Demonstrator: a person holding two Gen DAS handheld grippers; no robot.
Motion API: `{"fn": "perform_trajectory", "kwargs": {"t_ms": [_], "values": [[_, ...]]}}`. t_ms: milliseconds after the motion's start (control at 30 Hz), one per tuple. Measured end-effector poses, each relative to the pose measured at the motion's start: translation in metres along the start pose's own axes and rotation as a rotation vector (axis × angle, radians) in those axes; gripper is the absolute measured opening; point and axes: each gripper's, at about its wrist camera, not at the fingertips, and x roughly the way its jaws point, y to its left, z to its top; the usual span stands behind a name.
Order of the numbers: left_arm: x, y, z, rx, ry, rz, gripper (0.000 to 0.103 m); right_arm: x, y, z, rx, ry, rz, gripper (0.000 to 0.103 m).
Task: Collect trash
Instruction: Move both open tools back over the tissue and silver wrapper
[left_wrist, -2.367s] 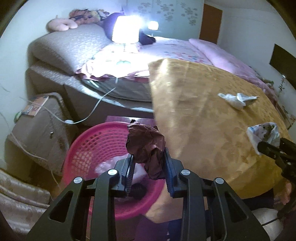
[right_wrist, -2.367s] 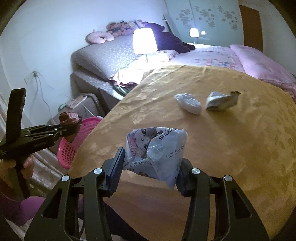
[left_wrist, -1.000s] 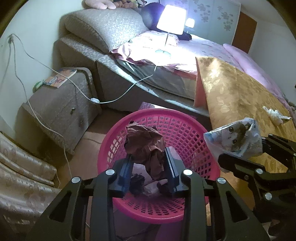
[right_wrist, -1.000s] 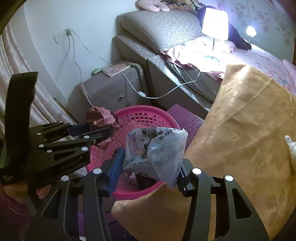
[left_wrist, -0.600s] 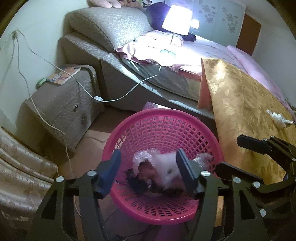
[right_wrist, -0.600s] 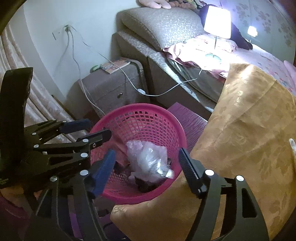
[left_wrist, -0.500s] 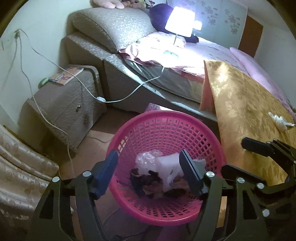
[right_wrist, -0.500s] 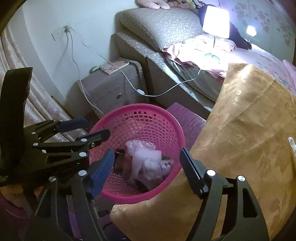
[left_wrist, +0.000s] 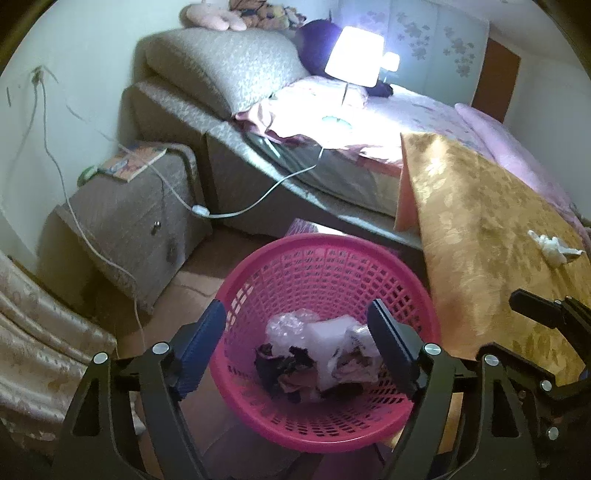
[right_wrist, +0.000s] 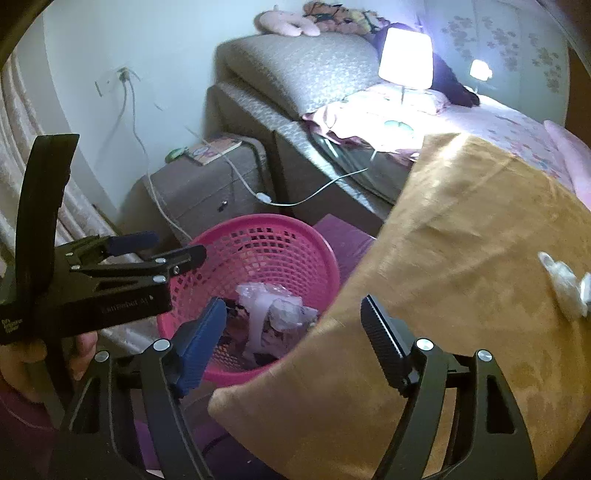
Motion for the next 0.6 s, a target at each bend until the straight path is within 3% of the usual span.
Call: {"fn": "perform_trajectory", "kwargs": {"t_ms": [200,400,600], "values": [[-0.007,-0.022,-0.003,0.070,-0.030,-0.013,0.079,-0.031,-0.022,-0.018,0.055,-0.061,-0.080,0.078],[-0.009,-0.039,-0.008,0.118,-0.028,-0.026,0.079,-0.068,-0.054,-0.042,0.119,-0.132,-0.217,0.079],[-0.012,-0.051,-0.011,0.149,-0.034,-0.036,0.079,-0.087,-0.087,-0.065,0.200,-0.155,-0.305,0.080]]}}
